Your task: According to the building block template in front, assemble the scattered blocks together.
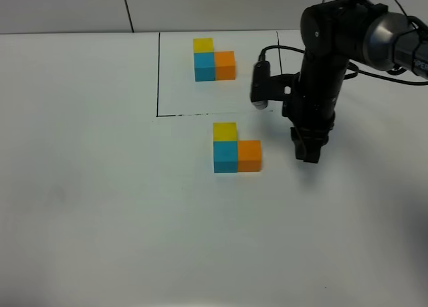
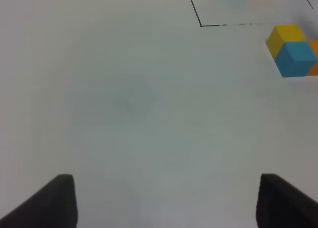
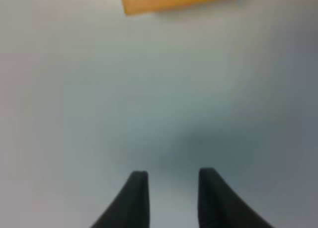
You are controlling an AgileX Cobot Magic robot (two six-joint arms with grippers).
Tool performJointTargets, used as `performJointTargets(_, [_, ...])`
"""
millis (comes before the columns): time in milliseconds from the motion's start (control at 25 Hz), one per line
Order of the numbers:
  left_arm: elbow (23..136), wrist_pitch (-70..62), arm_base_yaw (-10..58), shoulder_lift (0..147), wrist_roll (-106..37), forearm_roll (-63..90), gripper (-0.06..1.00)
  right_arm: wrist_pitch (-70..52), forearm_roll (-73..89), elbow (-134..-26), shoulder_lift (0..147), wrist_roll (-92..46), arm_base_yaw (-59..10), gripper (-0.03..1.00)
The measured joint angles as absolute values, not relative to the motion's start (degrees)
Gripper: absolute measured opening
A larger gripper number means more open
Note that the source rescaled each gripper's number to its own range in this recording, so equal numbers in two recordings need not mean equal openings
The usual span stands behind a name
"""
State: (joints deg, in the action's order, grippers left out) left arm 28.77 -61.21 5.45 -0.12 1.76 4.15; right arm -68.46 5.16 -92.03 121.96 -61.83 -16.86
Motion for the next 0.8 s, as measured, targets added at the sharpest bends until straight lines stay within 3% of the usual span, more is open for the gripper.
performJointTargets(440, [28.77,-61.21,5.45,-0.12,1.76,4.15,0.59,-69.23,12.43,-88.08,113.66,-45.31,-5.39,0.00])
performJointTargets(800, [28.77,-61.21,5.45,-0.12,1.76,4.15,0.59,-53.63,16.28,-60.36,85.90,-31.66,2.36,0.00])
